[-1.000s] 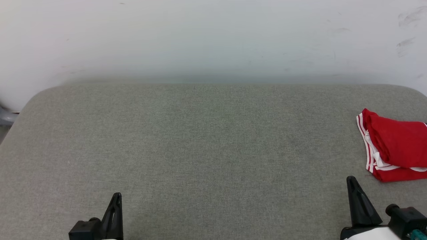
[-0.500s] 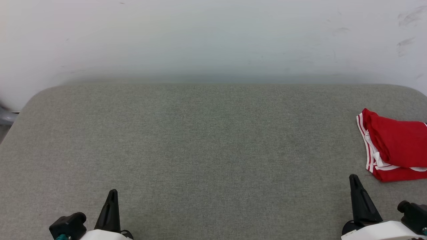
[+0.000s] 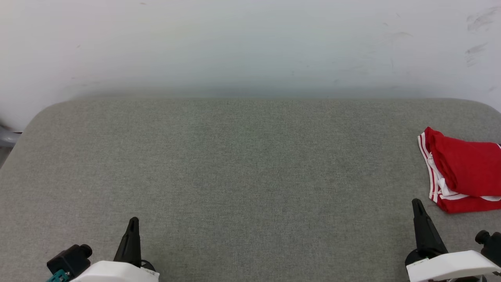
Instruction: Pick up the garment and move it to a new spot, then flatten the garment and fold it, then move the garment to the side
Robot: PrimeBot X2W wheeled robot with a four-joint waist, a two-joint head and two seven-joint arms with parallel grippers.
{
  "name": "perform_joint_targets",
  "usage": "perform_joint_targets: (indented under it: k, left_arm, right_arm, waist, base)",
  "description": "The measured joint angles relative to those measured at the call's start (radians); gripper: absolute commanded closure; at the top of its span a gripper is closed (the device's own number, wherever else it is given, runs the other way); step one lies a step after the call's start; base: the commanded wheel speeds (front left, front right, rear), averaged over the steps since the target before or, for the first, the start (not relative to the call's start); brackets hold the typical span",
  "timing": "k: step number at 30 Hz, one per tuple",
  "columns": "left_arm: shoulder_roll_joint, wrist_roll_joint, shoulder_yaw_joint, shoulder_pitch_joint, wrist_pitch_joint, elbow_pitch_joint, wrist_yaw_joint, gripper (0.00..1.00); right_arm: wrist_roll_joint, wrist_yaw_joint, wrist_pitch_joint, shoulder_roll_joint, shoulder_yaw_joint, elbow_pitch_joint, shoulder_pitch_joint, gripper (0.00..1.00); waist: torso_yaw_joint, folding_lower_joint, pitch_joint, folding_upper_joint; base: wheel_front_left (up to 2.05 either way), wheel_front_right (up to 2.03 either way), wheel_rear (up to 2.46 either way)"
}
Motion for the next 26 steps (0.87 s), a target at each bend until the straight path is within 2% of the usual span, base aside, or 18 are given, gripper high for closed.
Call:
perform_joint_targets:
  k: [26]
  left_arm:
    - [-0.006,-0.349,0.024,-0.061,0.082,0.036,-0.022,1.0]
  right_arm:
    - [0.344,0.0,0.076,-0.006,-0.007,0.038,-0.047,1.0]
  waist:
    - [-0.001,0.0,0.001,0.0]
  base:
    - [0.0,0.0,0.0]
